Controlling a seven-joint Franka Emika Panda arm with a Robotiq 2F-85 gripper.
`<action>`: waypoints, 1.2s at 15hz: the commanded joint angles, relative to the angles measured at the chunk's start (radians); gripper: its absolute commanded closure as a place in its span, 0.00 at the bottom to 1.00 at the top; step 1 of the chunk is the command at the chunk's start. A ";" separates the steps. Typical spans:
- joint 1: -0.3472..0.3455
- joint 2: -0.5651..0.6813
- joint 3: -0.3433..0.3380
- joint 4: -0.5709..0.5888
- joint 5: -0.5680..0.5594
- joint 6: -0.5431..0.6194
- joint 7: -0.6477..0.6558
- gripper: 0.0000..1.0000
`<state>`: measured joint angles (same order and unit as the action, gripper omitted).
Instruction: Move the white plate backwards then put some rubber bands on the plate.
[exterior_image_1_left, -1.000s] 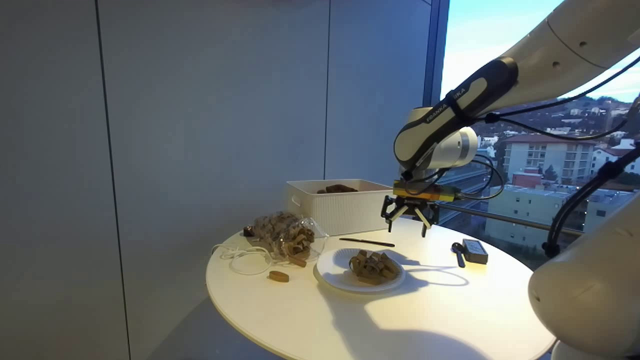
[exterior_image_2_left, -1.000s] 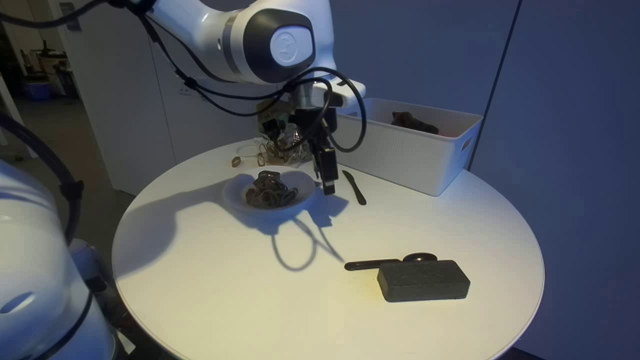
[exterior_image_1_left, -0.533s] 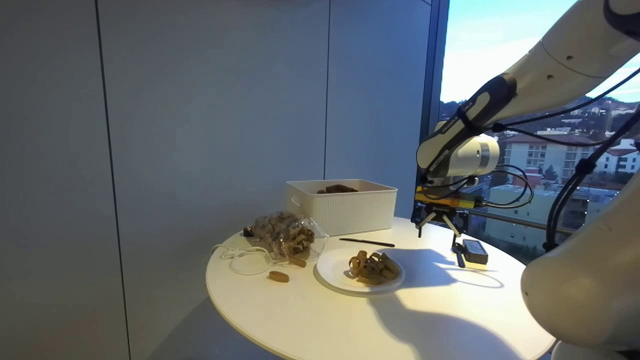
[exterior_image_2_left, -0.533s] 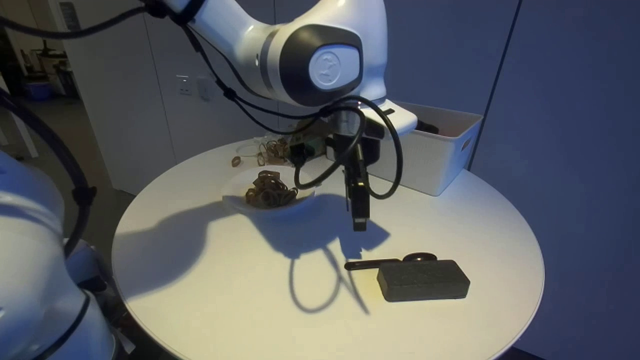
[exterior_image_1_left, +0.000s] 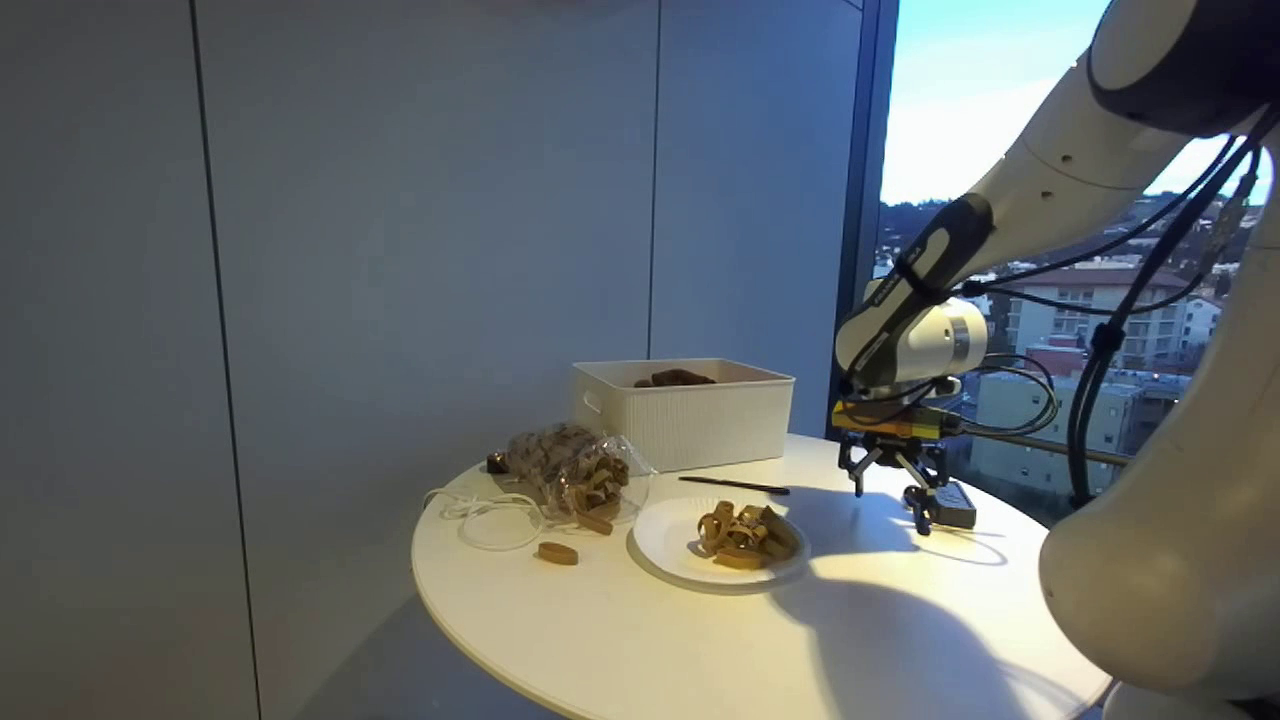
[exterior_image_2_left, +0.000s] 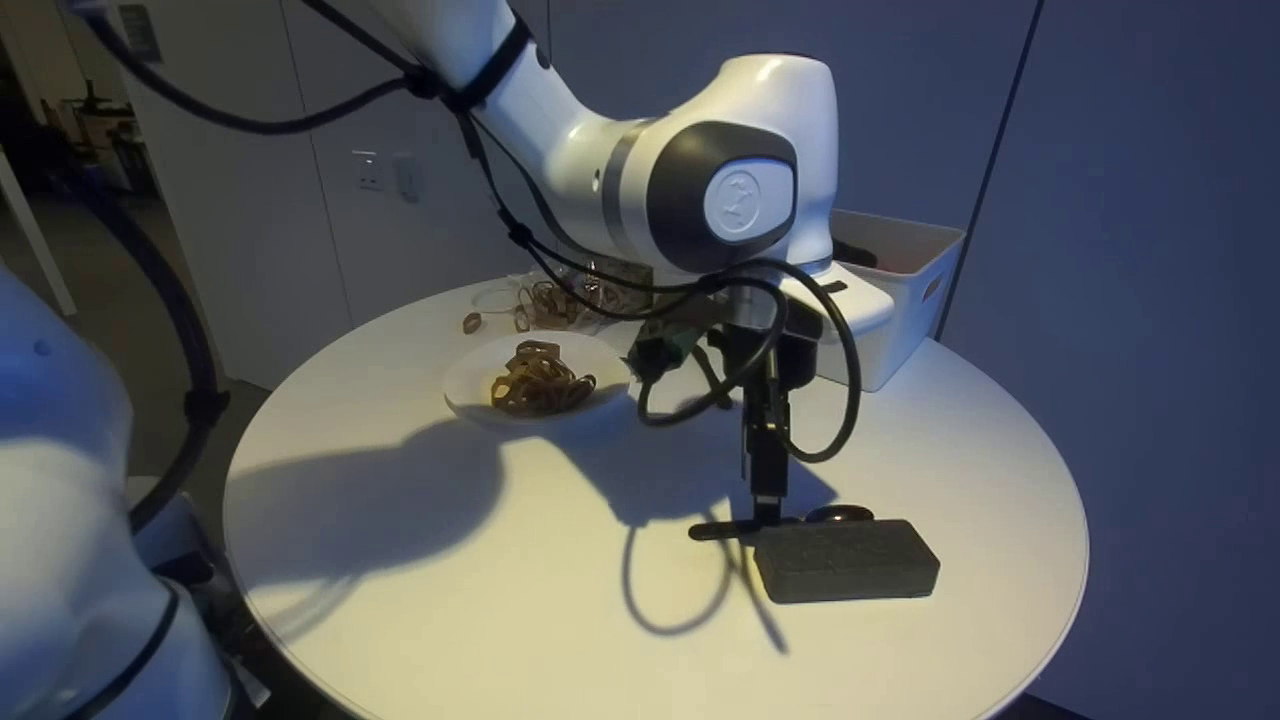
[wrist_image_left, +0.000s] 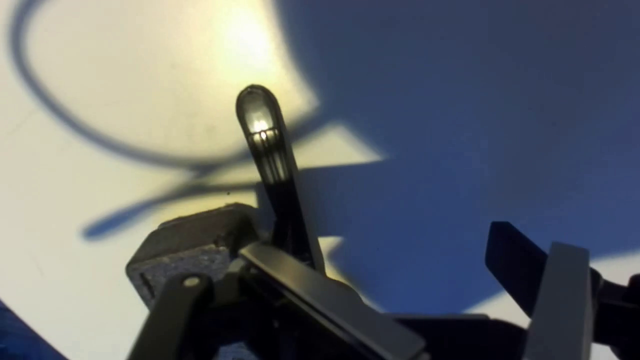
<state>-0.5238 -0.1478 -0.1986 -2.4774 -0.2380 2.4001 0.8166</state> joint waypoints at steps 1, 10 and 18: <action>0.023 0.088 -0.046 0.075 -0.071 -0.014 0.104 0.00; 0.091 0.144 -0.139 0.113 0.261 -0.017 -0.193 0.58; 0.114 0.125 -0.143 0.108 0.319 -0.019 -0.316 1.00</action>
<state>-0.4378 -0.0166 -0.3358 -2.3622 0.1187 2.3696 0.5046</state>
